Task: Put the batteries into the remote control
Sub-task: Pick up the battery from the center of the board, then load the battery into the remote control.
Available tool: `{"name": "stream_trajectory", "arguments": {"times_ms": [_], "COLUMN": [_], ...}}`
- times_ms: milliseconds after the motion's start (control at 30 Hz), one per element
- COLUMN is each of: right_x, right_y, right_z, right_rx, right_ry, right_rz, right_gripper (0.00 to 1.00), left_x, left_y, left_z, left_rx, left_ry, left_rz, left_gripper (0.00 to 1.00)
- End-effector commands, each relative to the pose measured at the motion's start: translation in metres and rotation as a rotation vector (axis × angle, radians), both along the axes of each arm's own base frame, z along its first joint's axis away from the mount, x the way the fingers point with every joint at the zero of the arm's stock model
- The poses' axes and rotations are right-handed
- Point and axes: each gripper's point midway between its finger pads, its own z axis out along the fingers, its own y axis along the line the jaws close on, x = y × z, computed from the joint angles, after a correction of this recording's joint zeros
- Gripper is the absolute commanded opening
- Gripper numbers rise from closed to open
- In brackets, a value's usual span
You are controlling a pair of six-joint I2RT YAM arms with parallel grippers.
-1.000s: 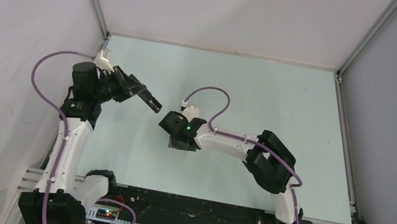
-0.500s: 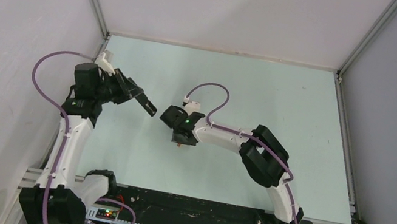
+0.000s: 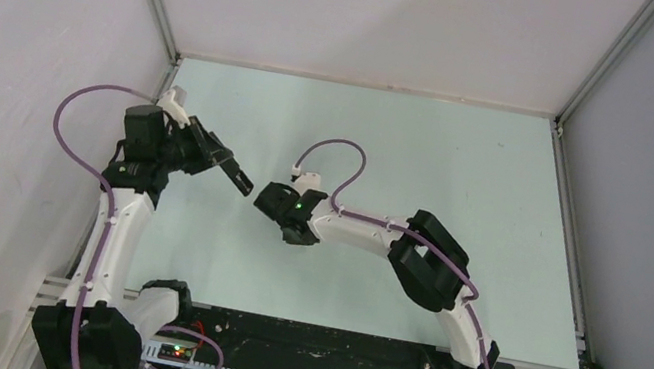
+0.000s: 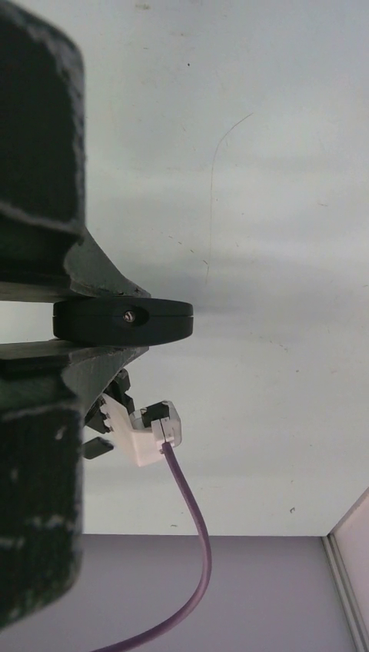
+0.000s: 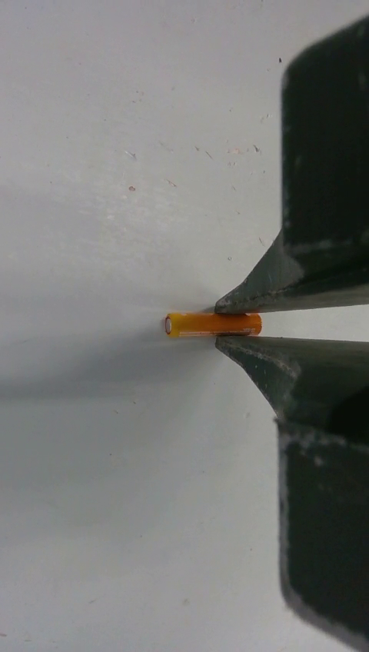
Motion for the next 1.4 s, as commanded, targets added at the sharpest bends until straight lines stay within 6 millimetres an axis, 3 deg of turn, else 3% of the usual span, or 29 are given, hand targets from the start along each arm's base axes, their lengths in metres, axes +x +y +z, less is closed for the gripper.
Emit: {"name": "stream_trajectory", "arguments": {"times_ms": [0, 133, 267, 367, 533, 733, 900, 1000, 1167, 1367], "right_x": [0.004, 0.006, 0.005, -0.004, -0.026, -0.069, -0.089, -0.103, -0.107, -0.102], "right_y": [-0.006, -0.007, -0.001, -0.025, -0.064, -0.091, -0.097, -0.097, -0.091, -0.079], "right_z": [0.001, 0.013, 0.046, 0.068, 0.090, 0.140, 0.190, 0.216, 0.253, 0.280], "right_rx": [-0.032, 0.001, 0.064, 0.044, 0.041, 0.238, 0.403, 0.513, 0.639, 0.664], "right_ry": [-0.011, -0.033, -0.104, -0.148, -0.181, -0.180, -0.234, -0.245, -0.210, -0.151], "right_rz": [-0.022, -0.002, 0.181, 0.265, 0.419, 0.599, 0.666, 0.690, 0.622, 0.554], "right_gripper": [0.15, 0.04, 0.02, 0.01, 0.00, 0.00, 0.00, 0.01, 0.01, 0.01], "left_x": [0.001, 0.000, -0.002, -0.006, -0.011, -0.026, -0.036, -0.043, -0.053, -0.053], "left_y": [0.006, -0.001, -0.008, -0.021, -0.055, -0.112, -0.146, -0.166, -0.192, -0.203], "left_z": [0.008, 0.003, -0.005, -0.008, -0.011, -0.006, -0.004, 0.008, 0.030, 0.058], "left_rx": [0.032, 0.006, -0.031, -0.087, -0.214, -0.242, -0.251, -0.277, -0.331, -0.420], "left_ry": [-0.041, -0.024, 0.008, 0.030, 0.098, 0.113, 0.112, 0.085, 0.061, 0.079], "left_rz": [0.001, -0.031, -0.068, -0.133, -0.305, -0.573, -0.727, -0.821, -0.951, -0.995], "left_gripper": [0.00, 0.00, 0.00, 0.00, 0.00, 0.00, 0.00, 0.00, 0.00, 0.00]}}
